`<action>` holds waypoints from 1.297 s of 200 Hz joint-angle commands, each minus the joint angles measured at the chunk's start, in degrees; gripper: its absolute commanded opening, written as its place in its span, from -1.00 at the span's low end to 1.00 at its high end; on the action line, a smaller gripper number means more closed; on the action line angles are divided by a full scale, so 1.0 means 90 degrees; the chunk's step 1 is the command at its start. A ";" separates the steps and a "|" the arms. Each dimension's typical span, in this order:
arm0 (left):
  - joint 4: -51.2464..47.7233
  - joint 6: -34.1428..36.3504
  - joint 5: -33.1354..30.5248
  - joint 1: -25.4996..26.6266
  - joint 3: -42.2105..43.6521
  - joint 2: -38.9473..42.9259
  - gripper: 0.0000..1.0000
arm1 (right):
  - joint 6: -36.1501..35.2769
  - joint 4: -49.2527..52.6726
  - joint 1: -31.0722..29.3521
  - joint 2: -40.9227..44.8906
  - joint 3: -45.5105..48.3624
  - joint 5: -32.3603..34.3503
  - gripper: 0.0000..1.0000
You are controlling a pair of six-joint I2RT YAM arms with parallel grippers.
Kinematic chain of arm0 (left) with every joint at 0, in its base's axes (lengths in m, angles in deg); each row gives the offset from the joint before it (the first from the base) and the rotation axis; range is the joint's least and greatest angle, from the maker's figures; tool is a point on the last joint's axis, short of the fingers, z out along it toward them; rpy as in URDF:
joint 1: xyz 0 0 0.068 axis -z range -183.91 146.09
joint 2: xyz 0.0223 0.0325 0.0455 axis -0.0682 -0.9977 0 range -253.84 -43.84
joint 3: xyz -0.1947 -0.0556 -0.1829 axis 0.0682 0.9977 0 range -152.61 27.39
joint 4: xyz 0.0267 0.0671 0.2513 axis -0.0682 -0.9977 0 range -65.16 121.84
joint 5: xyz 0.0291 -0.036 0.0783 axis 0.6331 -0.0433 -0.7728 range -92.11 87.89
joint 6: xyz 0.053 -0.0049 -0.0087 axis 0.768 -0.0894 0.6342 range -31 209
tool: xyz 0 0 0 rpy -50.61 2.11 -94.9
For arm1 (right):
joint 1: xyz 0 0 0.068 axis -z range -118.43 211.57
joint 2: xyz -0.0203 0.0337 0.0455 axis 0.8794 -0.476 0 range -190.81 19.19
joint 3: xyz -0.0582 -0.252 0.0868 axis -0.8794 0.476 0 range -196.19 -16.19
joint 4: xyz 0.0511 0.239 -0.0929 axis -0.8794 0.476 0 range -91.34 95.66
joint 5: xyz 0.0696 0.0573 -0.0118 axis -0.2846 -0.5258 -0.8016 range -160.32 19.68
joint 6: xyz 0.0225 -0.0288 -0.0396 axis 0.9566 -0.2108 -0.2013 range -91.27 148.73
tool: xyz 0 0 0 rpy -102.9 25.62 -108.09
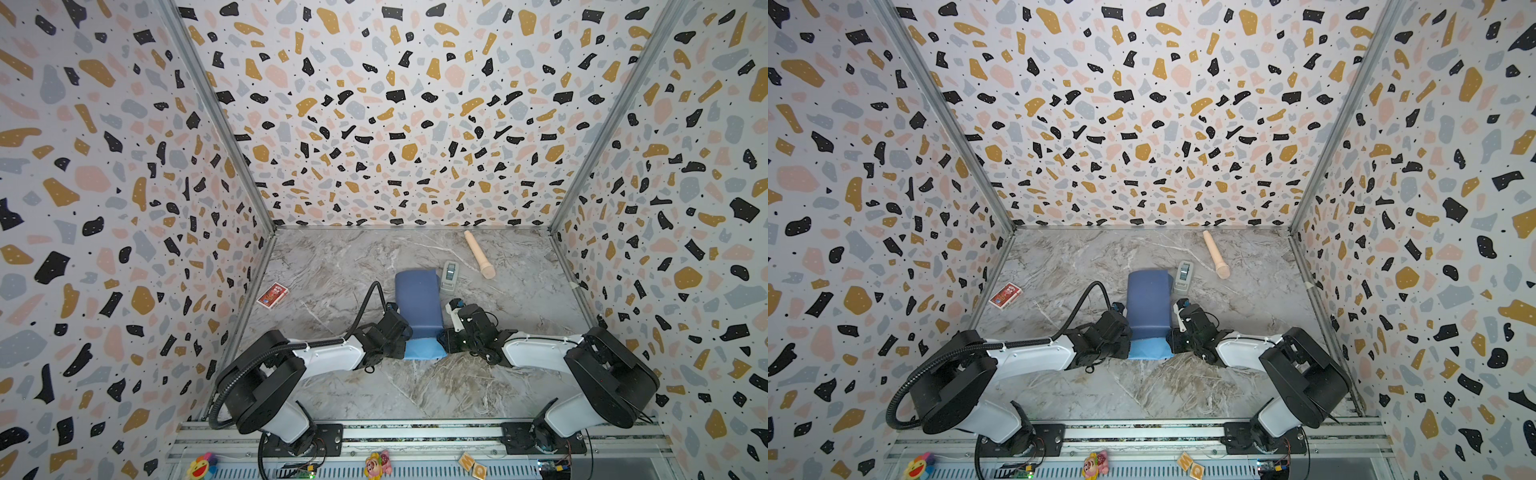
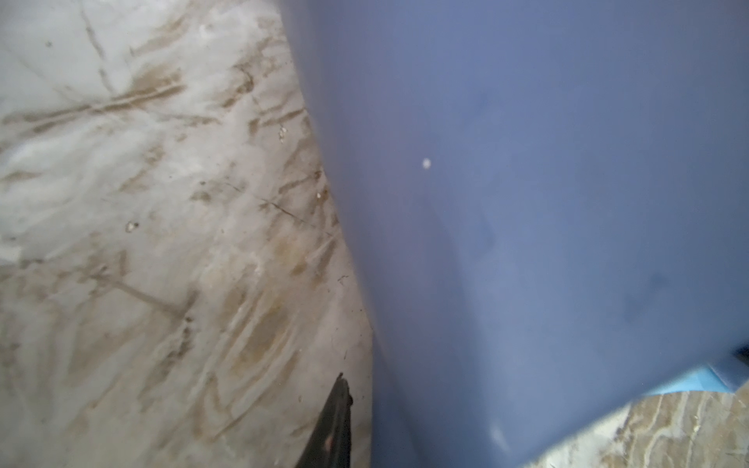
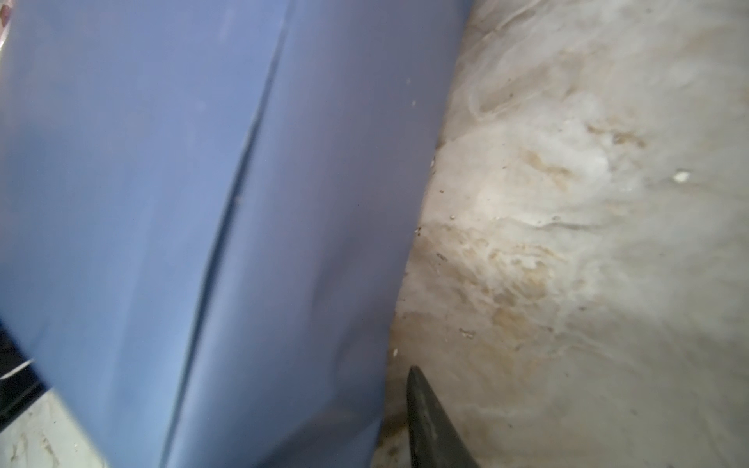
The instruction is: Wrap the gift box in paper
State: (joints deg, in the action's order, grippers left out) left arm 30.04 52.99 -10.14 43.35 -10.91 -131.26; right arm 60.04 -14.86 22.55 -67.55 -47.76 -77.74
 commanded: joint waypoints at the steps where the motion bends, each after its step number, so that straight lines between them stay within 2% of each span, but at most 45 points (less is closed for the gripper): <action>1: 0.0189 -0.0139 -0.0055 -0.0013 -0.0007 -0.0082 -0.68 | -0.0078 0.0203 -0.0008 -0.0054 -0.0163 0.0249 -0.35; 14: 0.0210 -0.0157 -0.0007 0.0000 0.0007 -0.0092 -0.63 | -0.0073 0.0203 -0.0005 -0.0051 -0.0173 0.0222 -0.35; 48: 0.0093 -0.0076 0.0096 -0.0008 0.0032 0.0143 -0.18 | -0.0136 0.0314 -0.0009 0.0137 -0.0126 0.0014 -0.27; 73: -0.0259 0.0315 0.0146 -0.0009 0.0194 0.0656 0.17 | -0.0259 0.0521 0.0010 0.0470 0.0015 -0.0224 -0.16; 119: -0.0714 0.1410 -0.0701 -0.0016 0.0041 0.2096 0.60 | -0.0570 0.1153 0.0328 0.1230 0.0212 -0.1040 0.08; 137: -0.0430 0.2234 -0.0661 -0.0014 -0.0211 0.2272 0.60 | -0.0696 0.1461 0.0558 0.1519 0.0127 -0.1392 0.15; 163: 0.0299 0.3930 -0.0025 -0.0017 -0.0288 0.2101 0.56 | -0.0894 0.1731 0.1177 0.1847 0.0090 -0.2039 0.19; 184: 0.0353 0.5300 0.0120 0.0010 -0.0492 0.1755 0.57 | -0.1031 0.1744 0.1668 0.1879 0.0078 -0.2448 0.19; 207: -0.0042 0.6751 0.0238 0.0011 -0.0857 0.1274 0.56 | -0.1111 0.1689 0.1872 0.1870 0.0061 -0.2543 0.19; 223: -0.0306 0.7392 0.0226 0.0013 -0.1157 0.0916 0.55 | -0.1114 0.1577 0.1965 0.1827 0.0053 -0.2600 0.19; 259: -0.0274 0.8225 0.0455 0.0022 -0.1438 0.0328 0.49 | -0.0999 0.1324 0.2022 0.1499 0.0021 -0.2746 0.19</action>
State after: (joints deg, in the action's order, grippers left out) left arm 27.96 116.83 -8.11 43.40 -21.88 -126.27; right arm 51.32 -1.70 40.43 -52.34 -46.21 -100.17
